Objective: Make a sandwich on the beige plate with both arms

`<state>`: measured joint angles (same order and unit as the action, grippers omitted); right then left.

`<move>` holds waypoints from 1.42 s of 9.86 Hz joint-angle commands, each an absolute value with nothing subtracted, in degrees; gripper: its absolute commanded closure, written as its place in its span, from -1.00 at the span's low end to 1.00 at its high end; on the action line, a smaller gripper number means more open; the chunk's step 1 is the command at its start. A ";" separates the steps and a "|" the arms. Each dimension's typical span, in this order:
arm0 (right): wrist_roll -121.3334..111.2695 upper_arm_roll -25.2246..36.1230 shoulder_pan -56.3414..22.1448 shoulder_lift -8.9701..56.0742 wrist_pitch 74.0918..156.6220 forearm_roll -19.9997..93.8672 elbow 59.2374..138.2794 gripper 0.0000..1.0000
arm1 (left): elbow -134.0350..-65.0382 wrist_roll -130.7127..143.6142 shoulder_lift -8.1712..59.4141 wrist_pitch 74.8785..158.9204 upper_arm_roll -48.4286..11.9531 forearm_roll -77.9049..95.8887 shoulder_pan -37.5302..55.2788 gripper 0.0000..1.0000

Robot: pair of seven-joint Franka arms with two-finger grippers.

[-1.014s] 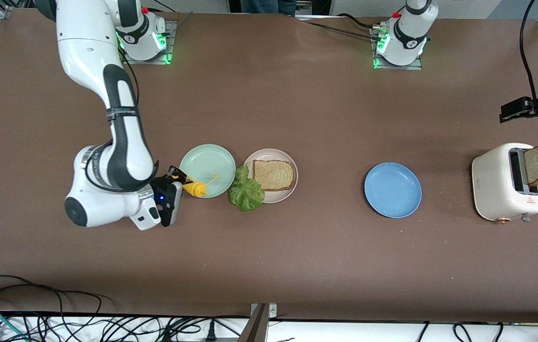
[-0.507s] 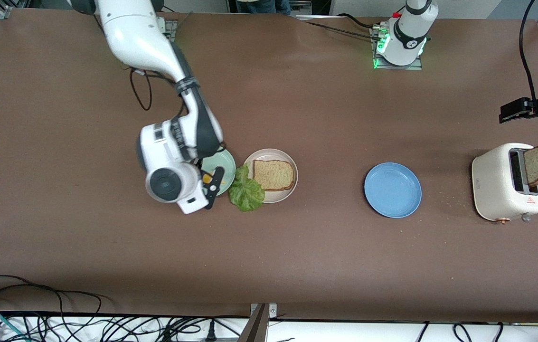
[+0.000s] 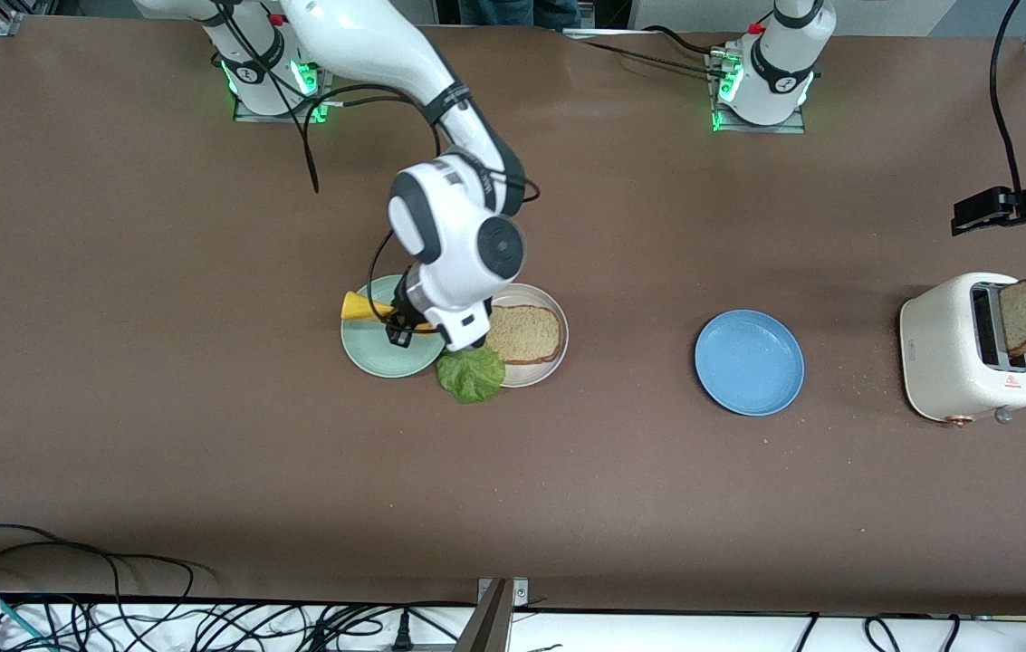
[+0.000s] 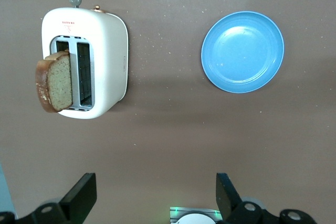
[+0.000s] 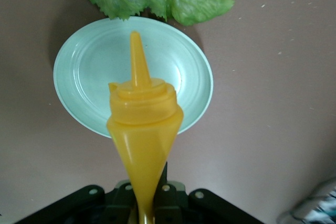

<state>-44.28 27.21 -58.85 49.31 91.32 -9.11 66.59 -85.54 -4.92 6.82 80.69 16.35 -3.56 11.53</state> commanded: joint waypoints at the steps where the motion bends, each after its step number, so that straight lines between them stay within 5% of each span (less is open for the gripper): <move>1: -41.58 28.30 -61.17 48.78 88.25 -13.18 66.53 1.00 | -84.29 -5.71 7.29 80.33 16.08 -5.19 11.34 -1.00; 8: -35.33 34.01 -64.43 47.74 88.76 -13.99 63.37 1.00 | -84.29 -5.71 7.29 80.33 16.08 -5.10 11.34 -1.00; 14: -48.64 34.54 -44.07 41.22 86.92 29.36 64.59 1.00 | -84.29 -5.54 7.29 80.33 16.08 -5.10 11.34 -1.00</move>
<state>-43.04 35.65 -48.40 42.14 87.80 21.24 63.73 -85.54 -4.92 6.92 80.69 16.35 -3.56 11.52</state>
